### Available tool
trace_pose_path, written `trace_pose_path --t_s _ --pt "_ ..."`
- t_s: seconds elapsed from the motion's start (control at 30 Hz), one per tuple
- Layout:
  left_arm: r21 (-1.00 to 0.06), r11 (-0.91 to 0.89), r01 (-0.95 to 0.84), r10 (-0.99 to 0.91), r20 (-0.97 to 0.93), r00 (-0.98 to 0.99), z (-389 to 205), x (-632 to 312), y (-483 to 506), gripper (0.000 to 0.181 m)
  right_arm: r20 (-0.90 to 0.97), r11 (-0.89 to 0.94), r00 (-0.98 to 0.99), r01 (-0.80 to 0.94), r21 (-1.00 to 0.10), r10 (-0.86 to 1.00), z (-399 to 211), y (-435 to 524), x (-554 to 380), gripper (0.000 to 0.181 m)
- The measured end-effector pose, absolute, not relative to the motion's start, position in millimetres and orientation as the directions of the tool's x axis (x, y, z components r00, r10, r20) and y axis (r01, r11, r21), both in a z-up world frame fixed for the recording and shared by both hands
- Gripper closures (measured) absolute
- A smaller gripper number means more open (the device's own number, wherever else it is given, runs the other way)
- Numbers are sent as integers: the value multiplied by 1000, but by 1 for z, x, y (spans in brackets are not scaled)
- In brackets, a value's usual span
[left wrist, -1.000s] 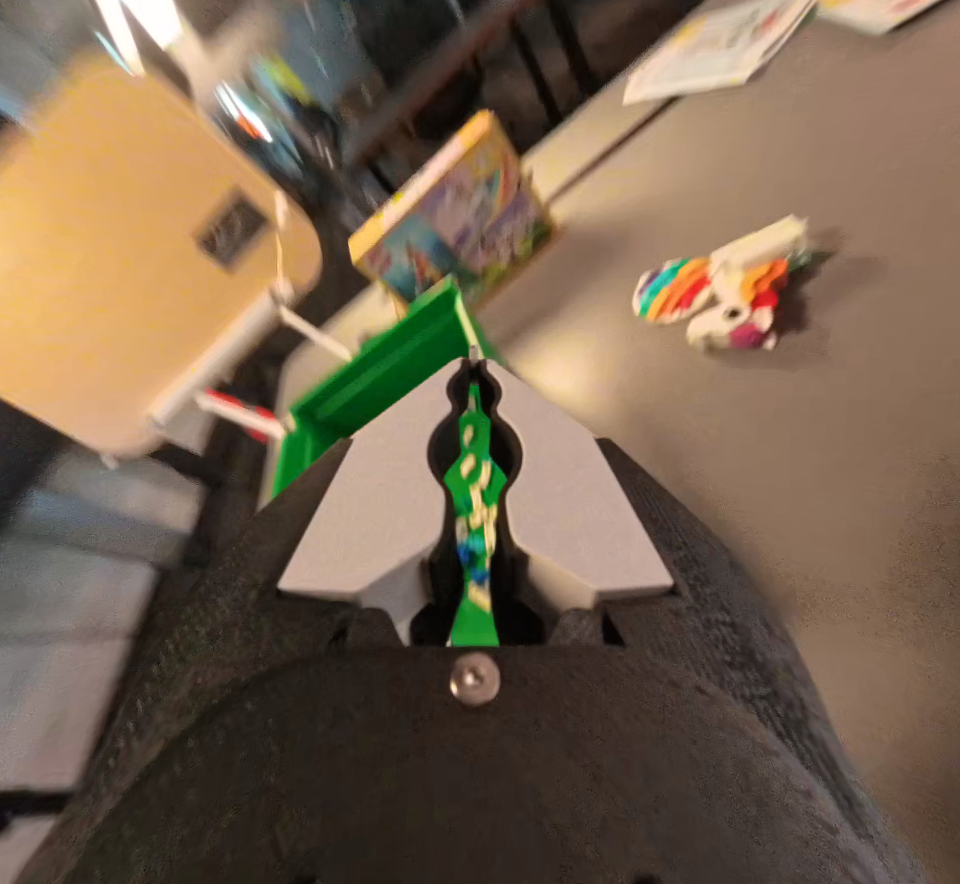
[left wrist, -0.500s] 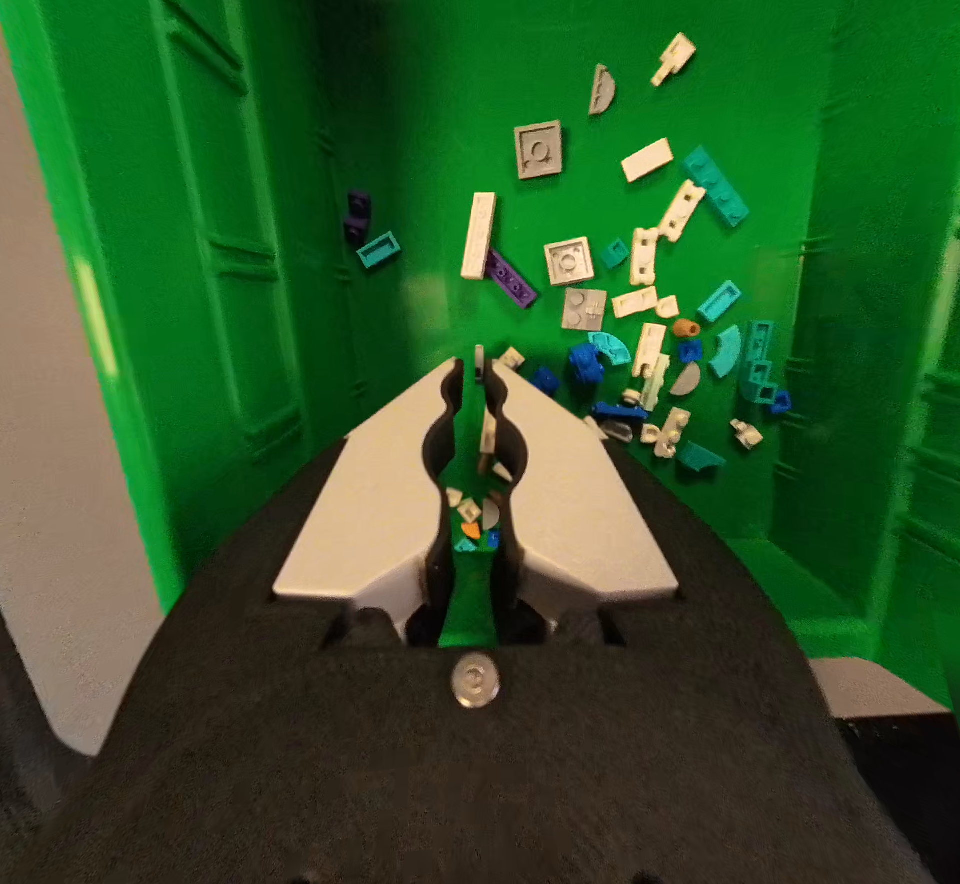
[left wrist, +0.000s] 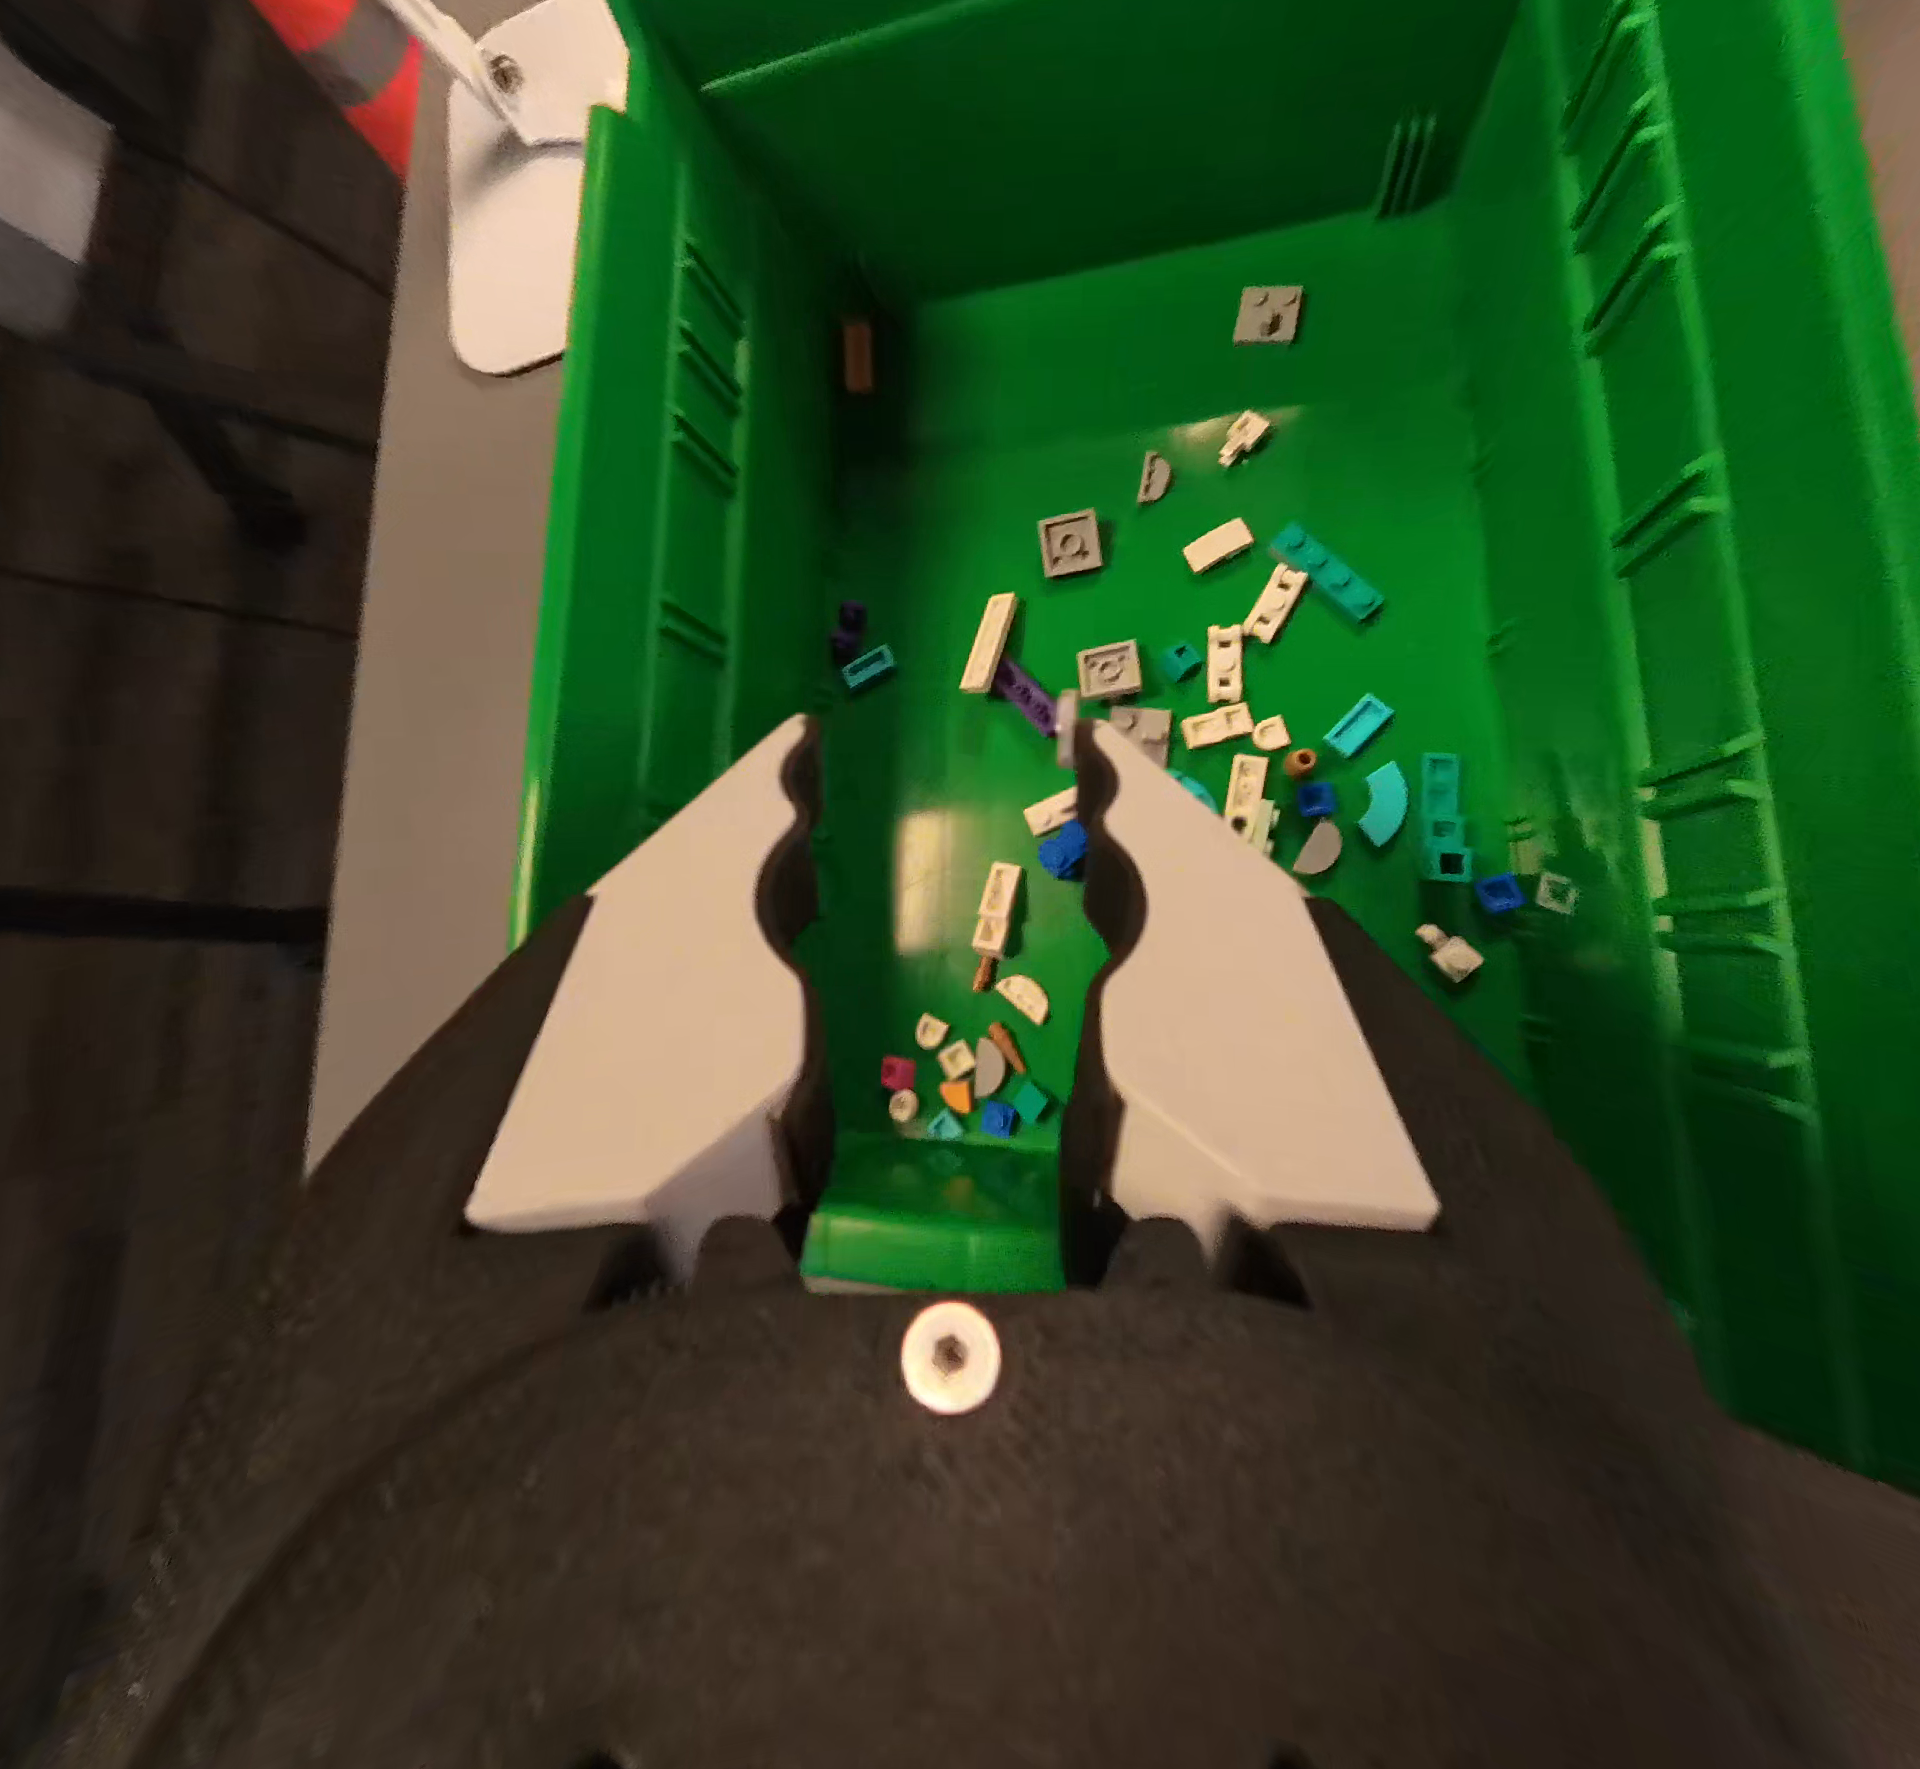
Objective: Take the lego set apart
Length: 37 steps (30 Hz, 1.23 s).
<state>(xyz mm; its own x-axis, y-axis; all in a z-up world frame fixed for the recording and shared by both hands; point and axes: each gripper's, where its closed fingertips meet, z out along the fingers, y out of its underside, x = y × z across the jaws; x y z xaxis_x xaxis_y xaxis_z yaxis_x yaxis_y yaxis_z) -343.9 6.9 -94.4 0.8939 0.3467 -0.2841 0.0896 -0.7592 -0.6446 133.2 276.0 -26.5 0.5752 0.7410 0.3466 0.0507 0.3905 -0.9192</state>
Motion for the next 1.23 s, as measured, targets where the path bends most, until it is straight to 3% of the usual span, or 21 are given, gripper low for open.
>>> trace_pose_path --t_s 0.17,0.3,0.47,0.6,0.73,0.83,0.97,1.1,1.23 --pt "-580 -796 171 334 -185 924 -109 -339 2 111 314 327 528 72 -942 789 -38 277 128 159" --pt "-602 -761 240 351 -70 934 -110 -342 3 117 320 309 499 107 -945 805 -48 277 121 158" --pt "-587 -685 432 323 287 902 -100 -322 11 115 342 326 483 120 -938 806 -49 272 116 158" --pt "-605 -628 489 294 398 869 -84 -316 15 120 365 341 467 140 -930 805 -52 269 112 158" --pt "-817 -478 323 27 354 935 -24 -253 31 127 400 352 302 202 -914 865 -68 252 102 159" --pt "-922 -372 105 -225 199 954 8 -164 37 133 259 239 51 250 -938 965 -94 222 95 158" --pt "-916 -396 -63 -687 250 682 -9 -8 34 137 263 240 34 310 -920 964 -110 224 97 157" --pt "-841 -515 -169 -807 408 428 -69 86 40 142 354 311 135 263 -913 926 -104 239 98 159" --pt "-852 -371 -370 -891 215 399 -119 122 64 151 372 331 229 197 -923 900 -91 251 105 161"
